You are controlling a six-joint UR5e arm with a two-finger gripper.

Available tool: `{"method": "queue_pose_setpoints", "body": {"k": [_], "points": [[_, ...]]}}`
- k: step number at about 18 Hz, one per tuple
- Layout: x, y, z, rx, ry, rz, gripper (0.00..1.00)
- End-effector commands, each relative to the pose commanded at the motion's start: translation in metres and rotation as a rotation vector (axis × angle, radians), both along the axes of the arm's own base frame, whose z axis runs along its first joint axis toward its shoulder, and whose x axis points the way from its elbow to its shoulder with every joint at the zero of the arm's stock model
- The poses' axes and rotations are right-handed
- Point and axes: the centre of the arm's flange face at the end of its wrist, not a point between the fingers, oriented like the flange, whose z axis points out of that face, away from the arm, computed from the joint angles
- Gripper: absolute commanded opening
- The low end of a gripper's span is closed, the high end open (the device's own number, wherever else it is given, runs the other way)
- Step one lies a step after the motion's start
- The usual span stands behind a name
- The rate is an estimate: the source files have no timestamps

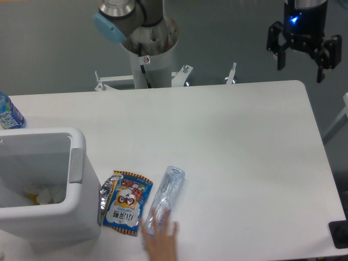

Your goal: Open the trash can

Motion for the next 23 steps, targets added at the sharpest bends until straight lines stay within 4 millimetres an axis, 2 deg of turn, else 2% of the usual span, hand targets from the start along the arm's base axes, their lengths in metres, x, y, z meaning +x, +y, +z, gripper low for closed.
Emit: {"method": "queue_pose_setpoints", "body": {"k": [23], "points": [[-0.0006,0.0008,0.0016,0.022,-0.009,0.046,1.0]]}}
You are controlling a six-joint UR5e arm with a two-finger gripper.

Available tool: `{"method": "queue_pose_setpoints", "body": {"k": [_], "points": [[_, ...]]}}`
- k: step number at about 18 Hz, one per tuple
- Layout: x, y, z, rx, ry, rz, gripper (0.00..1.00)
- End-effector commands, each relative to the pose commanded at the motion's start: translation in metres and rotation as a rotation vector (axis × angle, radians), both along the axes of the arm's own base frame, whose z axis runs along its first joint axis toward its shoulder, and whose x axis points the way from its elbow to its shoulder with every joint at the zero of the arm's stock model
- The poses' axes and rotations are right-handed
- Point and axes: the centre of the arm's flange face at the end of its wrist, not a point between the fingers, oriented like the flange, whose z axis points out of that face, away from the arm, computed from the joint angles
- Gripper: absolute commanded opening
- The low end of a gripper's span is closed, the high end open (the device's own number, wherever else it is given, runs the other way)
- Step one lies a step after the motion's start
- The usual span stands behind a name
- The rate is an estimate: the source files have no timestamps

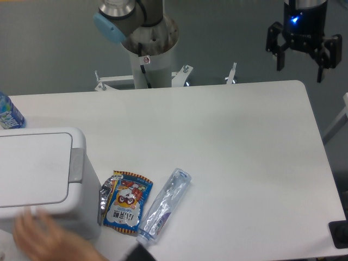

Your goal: Open the trash can

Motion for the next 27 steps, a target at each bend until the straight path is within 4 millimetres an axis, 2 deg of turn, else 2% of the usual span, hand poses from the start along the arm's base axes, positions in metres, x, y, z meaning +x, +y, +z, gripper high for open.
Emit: {"method": "queue_pose_setpoints", "body": {"k": [9,13,16,19,24,27], "points": [[0.001,0.0,-0.002,0.0,-0.003,0.001,1.0],[0.008,0.006,0.003,0.011,-0.002,0.015,1.0],[0.03,0.036,0.003,0.048,-0.028,0.068,1.0],[0.041,0.051,0.003,0.098,-0.062,0.181,1.0],[0.085,0.116,0.006,0.253,-0.105,0.405,1.0],[0.114,0.157,0.003,0.333,-0.131,0.476,1.0]]}}
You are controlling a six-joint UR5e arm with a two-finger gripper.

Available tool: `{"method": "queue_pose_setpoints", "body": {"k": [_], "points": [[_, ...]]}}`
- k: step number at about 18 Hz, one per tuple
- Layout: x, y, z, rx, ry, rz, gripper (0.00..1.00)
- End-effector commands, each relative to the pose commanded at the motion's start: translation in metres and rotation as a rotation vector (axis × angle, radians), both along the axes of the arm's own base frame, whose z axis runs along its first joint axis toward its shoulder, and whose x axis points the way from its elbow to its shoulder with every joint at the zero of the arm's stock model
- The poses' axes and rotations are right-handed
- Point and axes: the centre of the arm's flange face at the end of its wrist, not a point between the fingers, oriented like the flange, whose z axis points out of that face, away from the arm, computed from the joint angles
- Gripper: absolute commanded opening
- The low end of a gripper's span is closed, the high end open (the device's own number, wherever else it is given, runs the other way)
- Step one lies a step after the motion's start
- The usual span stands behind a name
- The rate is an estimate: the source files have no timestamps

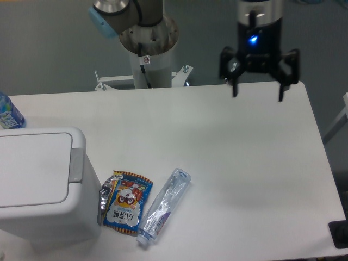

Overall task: Open the trash can
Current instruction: 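Move the open gripper over the white bin lid and lower it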

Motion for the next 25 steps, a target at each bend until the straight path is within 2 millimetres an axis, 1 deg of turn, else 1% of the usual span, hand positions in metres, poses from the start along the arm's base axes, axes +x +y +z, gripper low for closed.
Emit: {"method": "queue_pose_setpoints", "body": {"k": [2,4,5,6,9,10,11,13,14,16,19,25], "points": [[0.021,0.024,-0.003,0.044,-0.036,0.041,1.0],[0.05,0.054,-0.012,0.071,-0.093,0.08,1.0],[0.06,0.063,-0.015,0.081,-0.115,0.101,1.0],[0.065,0.071,-0.019,0.092,-0.141,0.132,1.0],[0.095,0.106,-0.028,0.156,-0.214,0.216,1.0],[0.102,0.114,-0.03,0.186,-0.223,0.237,1.0],[0.103,0.118,-0.032,0.204,-0.233,0.261,1.0],[0.113,0.129,-0.04,0.202,-0.25,0.265,1.0],[0.121,0.133,-0.04,0.202,-0.252,0.255,1.0],[0.127,0.137,-0.041,0.205,-0.263,0.258,1.0],[0.14,0.148,-0.051,0.186,-0.273,0.236,1.0],[0.153,0.153,-0.051,0.185,-0.278,0.221,1.0]]}}
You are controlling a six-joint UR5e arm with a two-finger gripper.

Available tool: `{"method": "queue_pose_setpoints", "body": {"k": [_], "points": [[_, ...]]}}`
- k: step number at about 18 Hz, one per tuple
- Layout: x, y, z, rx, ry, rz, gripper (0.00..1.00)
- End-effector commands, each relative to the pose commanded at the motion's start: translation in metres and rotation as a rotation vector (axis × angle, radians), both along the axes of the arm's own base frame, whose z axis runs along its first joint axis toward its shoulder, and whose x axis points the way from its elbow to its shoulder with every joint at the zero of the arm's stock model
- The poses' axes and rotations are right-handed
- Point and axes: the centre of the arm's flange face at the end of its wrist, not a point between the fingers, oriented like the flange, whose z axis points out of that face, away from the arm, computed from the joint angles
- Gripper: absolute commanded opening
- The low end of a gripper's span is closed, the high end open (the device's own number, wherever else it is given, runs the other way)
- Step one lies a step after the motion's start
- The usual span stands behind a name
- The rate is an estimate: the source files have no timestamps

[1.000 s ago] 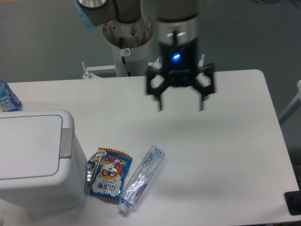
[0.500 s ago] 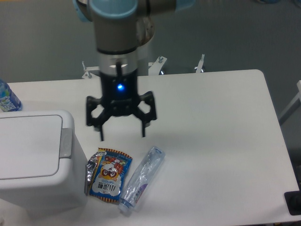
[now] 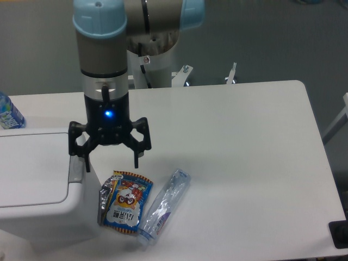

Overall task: Open the trash can
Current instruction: 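Move the open gripper over the white bin lid and lower it, then hook the gripper finger under the lid edge and lift it open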

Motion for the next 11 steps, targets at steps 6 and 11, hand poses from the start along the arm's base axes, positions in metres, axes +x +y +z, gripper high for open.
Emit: {"method": "queue_pose_setpoints", "body": {"k": [6,11], "points": [[0.0036,0.0064,-0.0052,0.005,0.003,-0.007,1.0],[0.0031,0.0066,-0.0077,0.007,0.009,-0.009,1.0]]}}
